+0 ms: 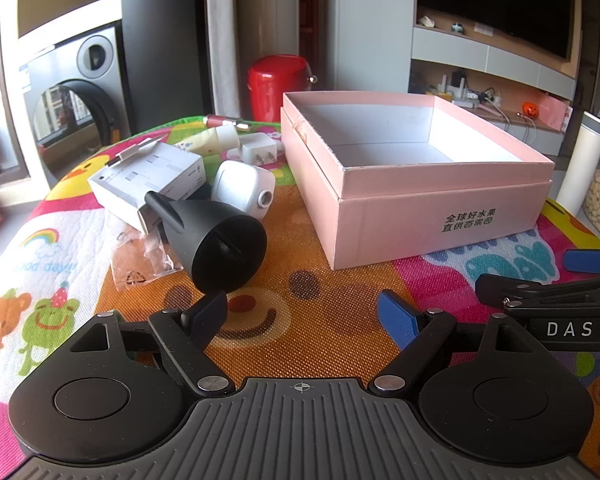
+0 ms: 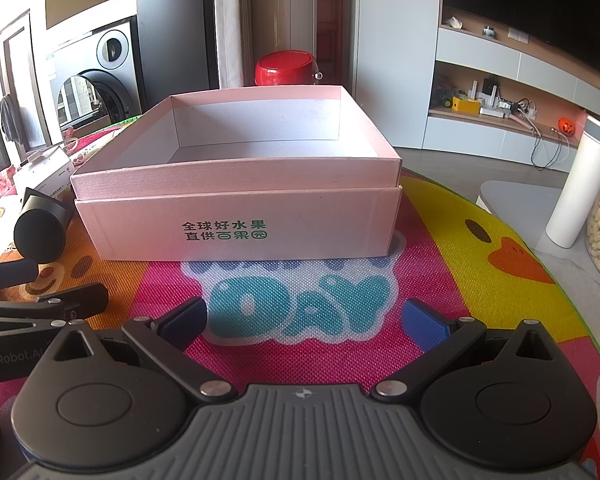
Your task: Organize rigid objects
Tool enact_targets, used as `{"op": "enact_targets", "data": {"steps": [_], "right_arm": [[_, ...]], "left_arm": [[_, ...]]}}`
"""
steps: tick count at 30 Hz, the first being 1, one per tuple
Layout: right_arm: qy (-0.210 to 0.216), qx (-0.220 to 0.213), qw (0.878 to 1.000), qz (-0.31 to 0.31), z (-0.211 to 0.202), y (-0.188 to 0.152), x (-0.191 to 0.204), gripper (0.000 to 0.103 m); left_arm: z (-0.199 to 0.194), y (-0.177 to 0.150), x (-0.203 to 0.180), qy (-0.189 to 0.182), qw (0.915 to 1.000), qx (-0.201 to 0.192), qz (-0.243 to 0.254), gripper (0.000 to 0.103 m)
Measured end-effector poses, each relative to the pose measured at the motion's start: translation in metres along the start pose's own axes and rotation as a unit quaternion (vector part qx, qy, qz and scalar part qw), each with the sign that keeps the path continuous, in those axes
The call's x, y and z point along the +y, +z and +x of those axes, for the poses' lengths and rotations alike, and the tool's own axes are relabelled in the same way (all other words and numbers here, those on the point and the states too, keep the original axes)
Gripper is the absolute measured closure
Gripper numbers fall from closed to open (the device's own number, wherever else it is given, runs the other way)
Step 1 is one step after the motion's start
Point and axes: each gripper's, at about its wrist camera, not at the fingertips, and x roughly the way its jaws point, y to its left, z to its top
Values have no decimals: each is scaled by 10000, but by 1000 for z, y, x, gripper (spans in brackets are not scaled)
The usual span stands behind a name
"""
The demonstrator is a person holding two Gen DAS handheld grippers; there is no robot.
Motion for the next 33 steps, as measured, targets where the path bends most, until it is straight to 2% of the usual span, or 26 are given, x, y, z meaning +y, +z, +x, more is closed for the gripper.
{"op": "enact_targets", "data": {"steps": [6, 8, 12, 14, 16, 19, 20, 22, 25, 26, 30, 33], "right_arm": [[19, 2, 10000, 24, 0, 0, -1, 0], [24, 12, 10000, 27, -2, 0, 1, 0], [57, 32, 10000, -8, -2, 0, -3, 0], [112, 60, 9999, -42, 1, 3, -3, 0], [149, 101, 9998, -76, 2, 4, -4, 0], [193, 164, 9996, -124, 5, 8, -4, 0], [202, 176, 9996, -132, 6, 8, -4, 0], [192, 177, 9996, -144, 6, 9, -4, 0], [200, 195, 9995, -151, 6, 10, -3, 0], [205, 212, 9994, -154, 6, 11, -3, 0], [218, 316, 9991, -195, 8, 14, -3, 0], [219, 393, 9988, -197, 9, 17, -3, 0]], "left_arm": [[1, 1, -2, 15, 10000, -13, 35, 16], [-1, 1, -5, -45, 9999, -68, 146, 24], [-20, 2, -3, -788, 9964, -264, 165, 28], [-42, 2, 1, -969, 9937, -500, 270, 28], [-67, 2, 13, -940, 9918, -803, 329, 28], [-91, 3, 46, -578, 9918, -1103, 287, 28], [-93, 1, 59, -397, 9929, -1085, 273, 28], [-85, -2, 85, -152, 9966, -807, 72, 29], [-60, -5, 113, -268, 9983, -166, -492, 29], [-55, -6, 115, -341, 9974, -81, -627, 29], [-45, -8, 103, -410, 9969, -158, -653, 29], [-40, -8, 87, -129, 9984, -155, -537, 29]]}}
